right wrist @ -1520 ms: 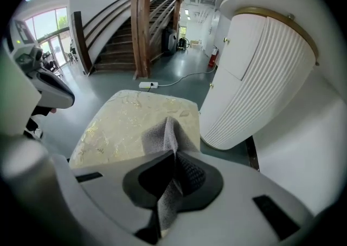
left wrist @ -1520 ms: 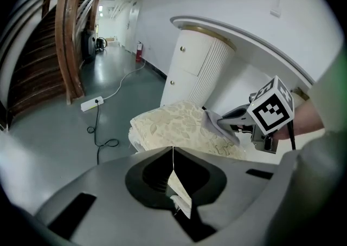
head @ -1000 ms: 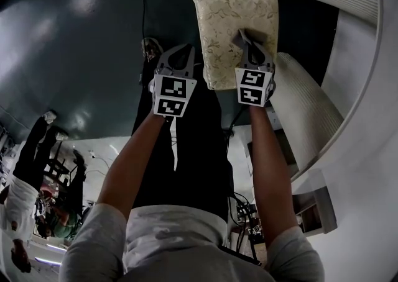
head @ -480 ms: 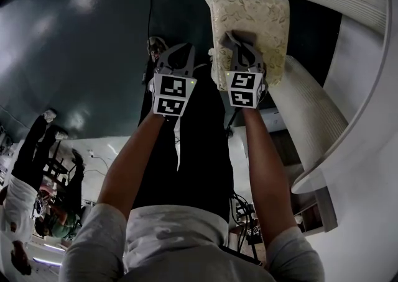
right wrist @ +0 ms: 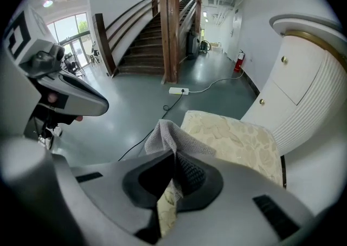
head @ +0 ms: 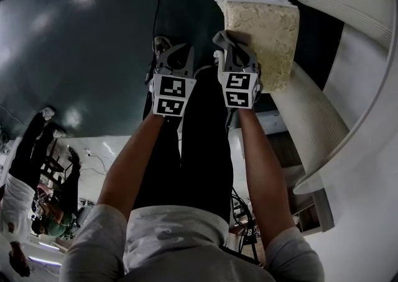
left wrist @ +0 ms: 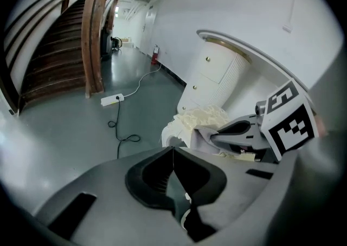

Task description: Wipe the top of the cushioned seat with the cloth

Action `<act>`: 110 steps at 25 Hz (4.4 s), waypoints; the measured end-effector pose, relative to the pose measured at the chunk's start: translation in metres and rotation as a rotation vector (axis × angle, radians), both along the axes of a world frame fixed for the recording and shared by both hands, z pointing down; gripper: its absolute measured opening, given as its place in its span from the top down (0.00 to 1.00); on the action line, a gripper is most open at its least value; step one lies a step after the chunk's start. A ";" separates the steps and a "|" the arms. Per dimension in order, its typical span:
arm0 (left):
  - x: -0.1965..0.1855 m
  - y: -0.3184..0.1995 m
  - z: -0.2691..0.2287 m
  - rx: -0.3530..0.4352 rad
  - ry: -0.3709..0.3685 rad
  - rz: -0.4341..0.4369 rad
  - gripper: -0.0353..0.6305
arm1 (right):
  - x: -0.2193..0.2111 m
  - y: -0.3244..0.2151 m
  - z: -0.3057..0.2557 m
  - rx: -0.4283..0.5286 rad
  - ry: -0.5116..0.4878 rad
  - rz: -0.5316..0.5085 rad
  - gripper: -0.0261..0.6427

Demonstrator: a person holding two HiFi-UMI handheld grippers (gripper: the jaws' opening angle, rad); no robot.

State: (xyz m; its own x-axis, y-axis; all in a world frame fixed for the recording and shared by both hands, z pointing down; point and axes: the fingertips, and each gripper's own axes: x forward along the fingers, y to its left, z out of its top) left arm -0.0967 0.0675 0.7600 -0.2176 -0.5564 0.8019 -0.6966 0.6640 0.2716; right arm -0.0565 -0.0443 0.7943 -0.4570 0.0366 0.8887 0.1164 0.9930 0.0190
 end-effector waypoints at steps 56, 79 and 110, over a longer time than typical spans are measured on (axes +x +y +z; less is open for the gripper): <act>-0.011 -0.112 0.001 -0.025 -0.018 0.080 0.92 | -0.036 -0.169 -0.003 0.080 -0.080 0.148 0.94; -0.006 -0.160 -0.028 -0.035 -0.026 0.114 0.92 | -0.020 -0.245 -0.026 0.110 -0.065 0.292 0.94; -0.055 -0.222 -0.205 0.148 -0.121 0.436 0.92 | -0.022 -0.185 -0.238 0.017 -0.309 0.657 0.94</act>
